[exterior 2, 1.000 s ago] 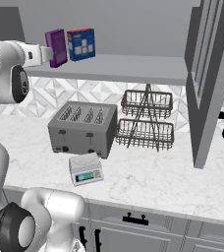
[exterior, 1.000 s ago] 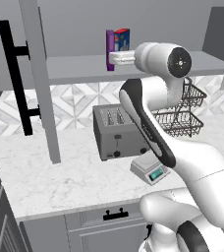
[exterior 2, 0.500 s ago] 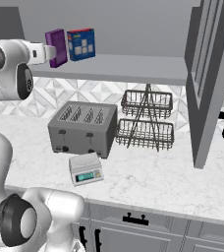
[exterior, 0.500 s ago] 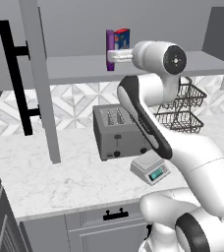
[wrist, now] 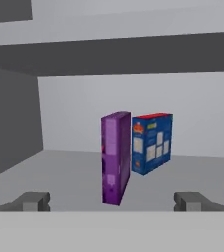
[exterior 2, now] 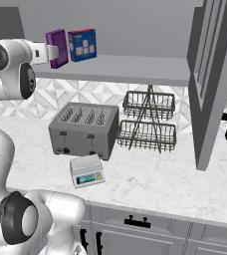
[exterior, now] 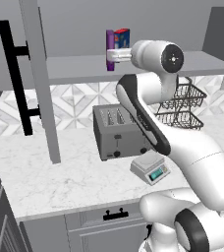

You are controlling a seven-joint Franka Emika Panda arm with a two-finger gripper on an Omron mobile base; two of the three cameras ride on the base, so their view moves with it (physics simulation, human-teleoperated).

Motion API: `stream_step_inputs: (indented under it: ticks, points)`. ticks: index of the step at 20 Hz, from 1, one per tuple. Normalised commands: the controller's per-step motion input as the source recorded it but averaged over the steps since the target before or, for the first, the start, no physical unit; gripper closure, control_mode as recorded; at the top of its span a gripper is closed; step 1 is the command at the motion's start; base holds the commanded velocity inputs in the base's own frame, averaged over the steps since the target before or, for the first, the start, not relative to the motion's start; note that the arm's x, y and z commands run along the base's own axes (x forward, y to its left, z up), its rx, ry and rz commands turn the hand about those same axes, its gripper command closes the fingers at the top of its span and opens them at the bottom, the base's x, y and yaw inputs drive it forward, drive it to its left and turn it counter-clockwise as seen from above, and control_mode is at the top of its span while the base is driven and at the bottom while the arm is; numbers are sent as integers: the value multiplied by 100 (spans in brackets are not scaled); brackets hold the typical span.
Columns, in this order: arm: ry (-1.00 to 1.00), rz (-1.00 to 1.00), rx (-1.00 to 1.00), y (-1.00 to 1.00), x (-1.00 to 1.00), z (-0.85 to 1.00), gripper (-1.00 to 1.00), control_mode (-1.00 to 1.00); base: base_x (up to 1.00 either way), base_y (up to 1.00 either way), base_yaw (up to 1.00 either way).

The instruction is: Pick the cereal and place it on the digital scale for weighing, and close the cabinet.

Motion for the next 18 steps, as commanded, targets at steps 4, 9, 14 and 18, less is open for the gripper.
stream_step_inputs:
  ticks: [4, 9, 14, 18]
  points:
    - [0, 0, 0, 0, 15, 0, -100, -100, 0, 0, 0]
    - [0, 0, 0, 0, 8, 0, -100, -100, 0, 0, 0]
    - [0, 0, 0, 2, 15, 0, -100, -100, 0, 0, 0]
    - [0, 0, 0, 0, 16, 0, -100, -100, 0, 0, 0]
